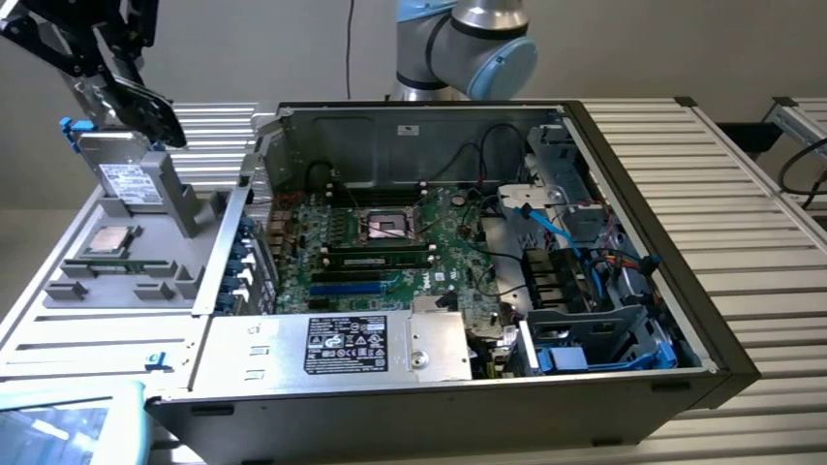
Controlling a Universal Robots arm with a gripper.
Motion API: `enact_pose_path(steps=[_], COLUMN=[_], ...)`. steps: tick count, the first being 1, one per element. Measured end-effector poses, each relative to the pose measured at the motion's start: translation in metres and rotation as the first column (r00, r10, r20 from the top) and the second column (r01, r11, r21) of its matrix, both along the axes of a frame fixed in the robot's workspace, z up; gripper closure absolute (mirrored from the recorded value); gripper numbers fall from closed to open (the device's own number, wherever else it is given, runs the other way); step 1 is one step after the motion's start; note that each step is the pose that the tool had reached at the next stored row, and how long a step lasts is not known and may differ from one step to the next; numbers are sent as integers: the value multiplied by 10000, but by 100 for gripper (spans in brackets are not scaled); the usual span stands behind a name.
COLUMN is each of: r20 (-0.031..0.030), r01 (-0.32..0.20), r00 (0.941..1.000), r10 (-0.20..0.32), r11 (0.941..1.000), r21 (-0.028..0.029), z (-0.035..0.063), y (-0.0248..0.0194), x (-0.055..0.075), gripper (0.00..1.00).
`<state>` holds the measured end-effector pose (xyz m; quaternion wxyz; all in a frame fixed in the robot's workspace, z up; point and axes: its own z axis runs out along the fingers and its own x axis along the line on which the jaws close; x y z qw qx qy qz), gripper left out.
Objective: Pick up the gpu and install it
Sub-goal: 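Pick up the gpu and move the gpu toward the slot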
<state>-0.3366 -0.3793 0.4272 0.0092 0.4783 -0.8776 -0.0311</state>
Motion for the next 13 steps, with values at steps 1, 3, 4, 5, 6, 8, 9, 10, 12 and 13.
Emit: enact_pose_path(steps=[1,3,4,5,6,8,9,10,12,13], r20=[0,-1,-1,0,0,-1,-1,-1,0,0], r01=[-180,-540,-718,-899,-1076,-1451,-1628,-1801,-2164,-2335], r00=[9998,9985,9974,9960,9942,9894,9867,9837,9763,9723], r10=[180,540,718,899,1076,1451,1628,1801,2164,2335], r11=[9998,9985,9974,9960,9942,9894,9867,9837,9763,9723], r21=[0,0,-1,0,-1,-1,-1,-1,-1,-1], z=[-1,-4,-5,-7,-8,-11,-12,-13,-16,-16], y=[0,0,0,0,0,0,0,0,0,0], x=[1,2,2,3,3,5,5,6,7,8], gripper=[72,72,72,72,72,72,72,72,72,72])
